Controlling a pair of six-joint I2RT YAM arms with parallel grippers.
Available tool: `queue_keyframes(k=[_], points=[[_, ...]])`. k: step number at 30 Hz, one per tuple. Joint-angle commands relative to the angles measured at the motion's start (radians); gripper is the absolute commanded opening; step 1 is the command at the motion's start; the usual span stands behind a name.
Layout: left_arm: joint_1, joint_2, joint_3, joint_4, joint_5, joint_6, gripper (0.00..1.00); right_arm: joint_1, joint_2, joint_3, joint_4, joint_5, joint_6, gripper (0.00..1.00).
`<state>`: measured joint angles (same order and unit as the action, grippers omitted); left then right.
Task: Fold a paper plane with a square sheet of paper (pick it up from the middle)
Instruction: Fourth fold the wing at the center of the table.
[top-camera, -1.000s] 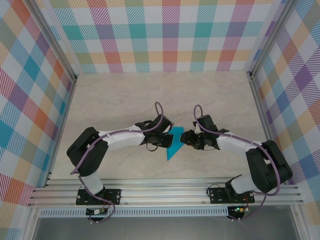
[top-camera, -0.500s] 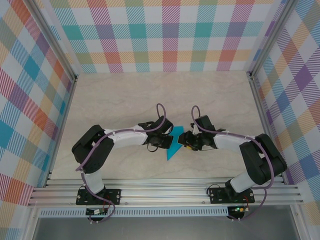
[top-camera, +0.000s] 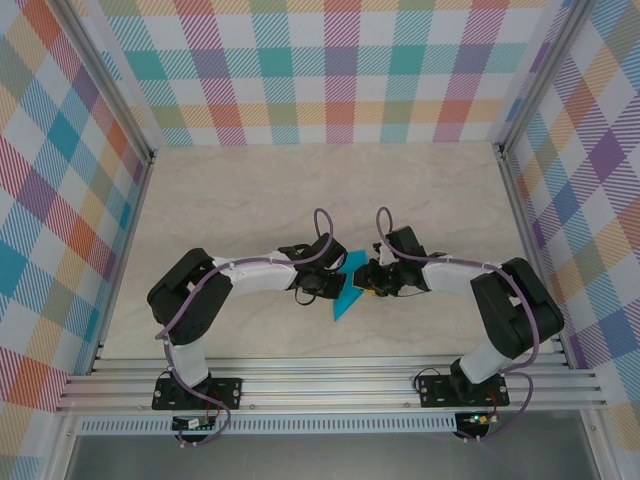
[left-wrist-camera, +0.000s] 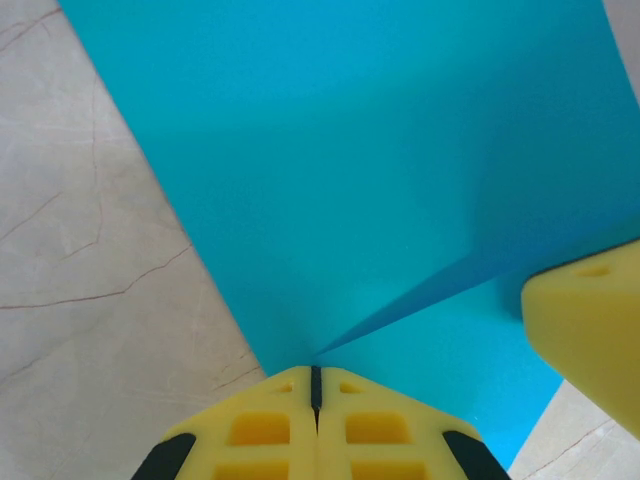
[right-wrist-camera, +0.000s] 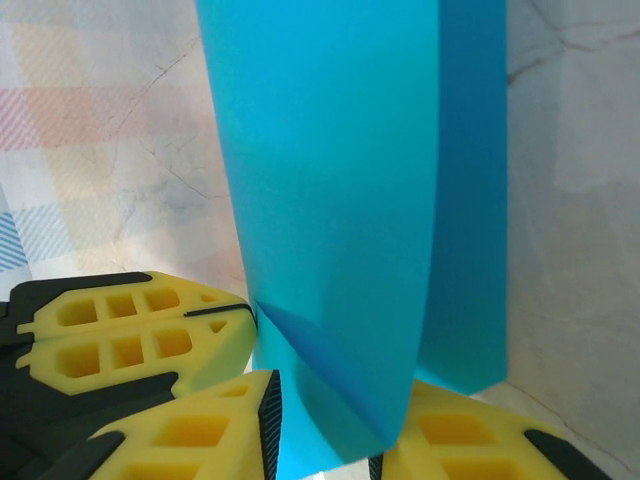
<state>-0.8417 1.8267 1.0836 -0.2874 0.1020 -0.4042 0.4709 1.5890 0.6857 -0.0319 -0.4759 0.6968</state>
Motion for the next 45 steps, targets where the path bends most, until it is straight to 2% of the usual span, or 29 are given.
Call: queue_keyframes(k=[1,4,7,13,21,26,34,45], points=[[0.007,-0.018,-0.014,-0.015,-0.017,-0.012,0.06,-0.003,0.027,0.035,-0.035,-0.025,-0.066,0.25],[0.008,-0.048,-0.033,-0.012,-0.028,-0.041,0.11,-0.003,0.045,0.049,-0.057,-0.025,-0.069,0.17],[0.005,-0.094,-0.076,0.019,-0.031,-0.071,0.15,-0.002,0.035,0.038,-0.039,-0.026,-0.027,0.13],[-0.015,-0.221,-0.187,0.098,-0.056,-0.097,0.24,0.004,0.02,0.01,0.003,-0.01,0.051,0.11],[-0.04,-0.328,-0.301,0.151,-0.126,-0.125,0.28,0.06,-0.006,-0.036,0.055,0.065,0.174,0.11],[-0.045,-0.348,-0.332,0.174,-0.126,-0.124,0.29,0.094,-0.069,-0.094,0.095,0.144,0.285,0.12],[-0.087,-0.373,-0.33,0.181,-0.119,-0.069,0.37,0.117,-0.118,-0.114,0.061,0.191,0.309,0.15],[-0.249,-0.279,-0.228,0.1,-0.198,0.026,0.44,0.117,-0.113,-0.105,0.062,0.178,0.296,0.17]])
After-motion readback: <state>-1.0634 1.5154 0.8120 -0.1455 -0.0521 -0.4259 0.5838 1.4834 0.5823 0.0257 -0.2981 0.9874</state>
